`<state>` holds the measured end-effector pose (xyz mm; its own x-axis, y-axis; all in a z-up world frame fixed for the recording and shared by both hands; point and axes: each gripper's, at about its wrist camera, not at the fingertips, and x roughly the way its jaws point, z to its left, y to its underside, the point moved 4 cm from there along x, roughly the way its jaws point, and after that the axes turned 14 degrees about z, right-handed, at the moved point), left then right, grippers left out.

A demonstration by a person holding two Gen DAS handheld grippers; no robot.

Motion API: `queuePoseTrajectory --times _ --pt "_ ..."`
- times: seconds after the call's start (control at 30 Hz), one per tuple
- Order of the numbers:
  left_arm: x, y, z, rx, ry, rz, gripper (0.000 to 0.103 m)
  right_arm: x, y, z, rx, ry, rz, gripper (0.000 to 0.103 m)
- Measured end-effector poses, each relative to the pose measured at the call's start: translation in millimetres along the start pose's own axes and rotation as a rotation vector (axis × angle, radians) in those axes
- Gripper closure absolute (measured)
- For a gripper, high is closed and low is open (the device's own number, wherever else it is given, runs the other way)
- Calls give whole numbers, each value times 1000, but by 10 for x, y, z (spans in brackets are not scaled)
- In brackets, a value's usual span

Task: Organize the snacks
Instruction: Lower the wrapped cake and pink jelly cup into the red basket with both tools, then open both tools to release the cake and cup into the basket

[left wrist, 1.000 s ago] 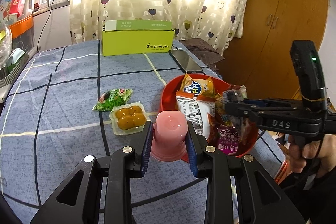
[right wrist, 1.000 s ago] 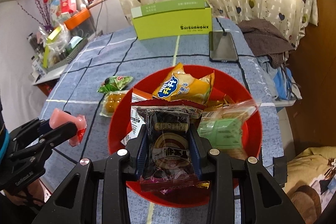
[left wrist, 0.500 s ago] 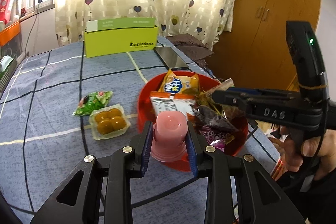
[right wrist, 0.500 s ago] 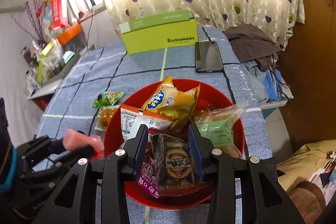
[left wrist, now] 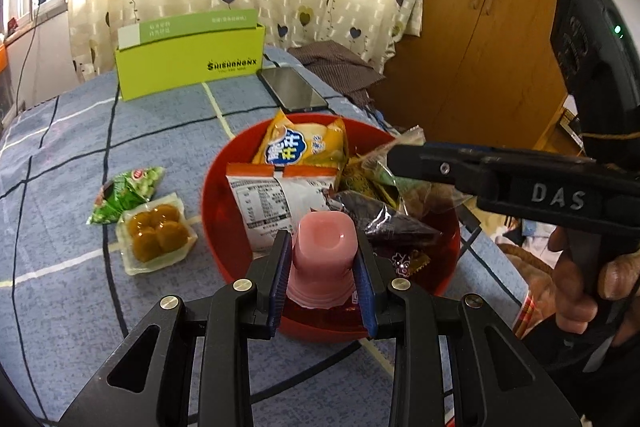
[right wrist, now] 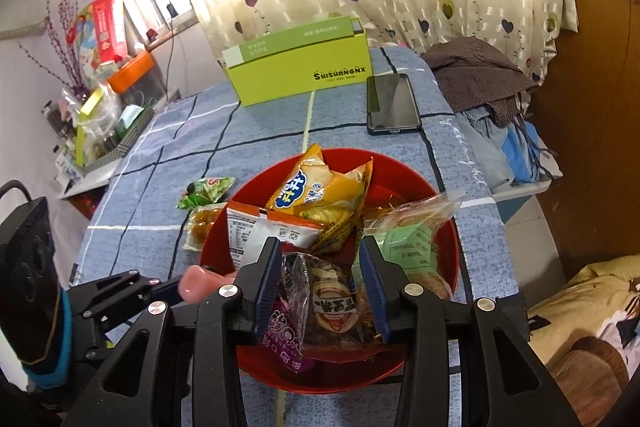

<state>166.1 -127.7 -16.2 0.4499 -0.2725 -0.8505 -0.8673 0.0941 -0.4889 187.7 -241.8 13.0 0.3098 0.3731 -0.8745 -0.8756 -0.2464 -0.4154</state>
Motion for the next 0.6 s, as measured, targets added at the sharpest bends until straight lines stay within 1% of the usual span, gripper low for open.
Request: queuePoseTrajectory --times 0.17,0.33,0.6 --pt "56 8 -40 10 11 14 71 3 5 -3 1 -2 4 65" --pt "61 8 -50 20 4 20 71 0 9 -2 0 -3 2 65" --pt "-158 35 52 -2 -20 -35 71 -21 22 98 -24 -12 -5 65"
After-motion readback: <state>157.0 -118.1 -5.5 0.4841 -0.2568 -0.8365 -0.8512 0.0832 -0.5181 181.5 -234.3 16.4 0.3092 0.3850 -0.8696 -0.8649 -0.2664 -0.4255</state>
